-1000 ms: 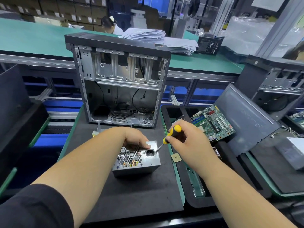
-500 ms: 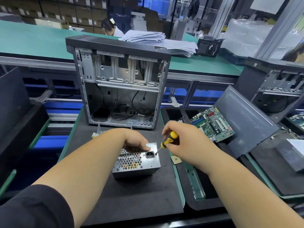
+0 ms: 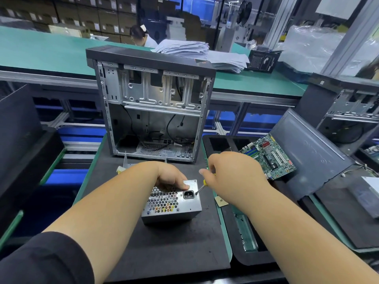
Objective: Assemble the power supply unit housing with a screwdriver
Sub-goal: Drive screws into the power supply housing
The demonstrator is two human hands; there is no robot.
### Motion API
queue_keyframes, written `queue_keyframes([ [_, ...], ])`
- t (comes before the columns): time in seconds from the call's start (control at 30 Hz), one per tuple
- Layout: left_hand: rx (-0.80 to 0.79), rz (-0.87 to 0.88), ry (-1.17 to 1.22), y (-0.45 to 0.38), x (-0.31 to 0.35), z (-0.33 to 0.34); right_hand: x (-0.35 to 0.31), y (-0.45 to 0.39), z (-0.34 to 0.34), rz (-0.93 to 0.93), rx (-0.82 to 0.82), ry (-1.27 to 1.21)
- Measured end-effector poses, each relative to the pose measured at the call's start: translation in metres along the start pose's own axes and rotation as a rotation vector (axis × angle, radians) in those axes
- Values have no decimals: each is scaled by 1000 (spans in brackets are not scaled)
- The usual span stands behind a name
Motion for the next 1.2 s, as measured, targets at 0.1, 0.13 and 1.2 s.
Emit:
queue_keyframes([
  [0.1,6,-4,17,0,0,0,-1,2,-2,-59,-57,-208],
  [0.13,2,-4,17,0,0,-1,-2,2,-2,-84,-71,-258],
  [1.2,13,-11,17,4,3,2,0,-1,-6,-53,-35,-301],
])
Point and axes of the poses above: each hand's wrist, its own y-axis away from the middle knuckle, its own z-axis out of the palm, x = y × z, the point moved 3 cm from there along -y, towards the middle knuckle, and after that the axes turned 7 degrees about z, right-handed, at the moved point
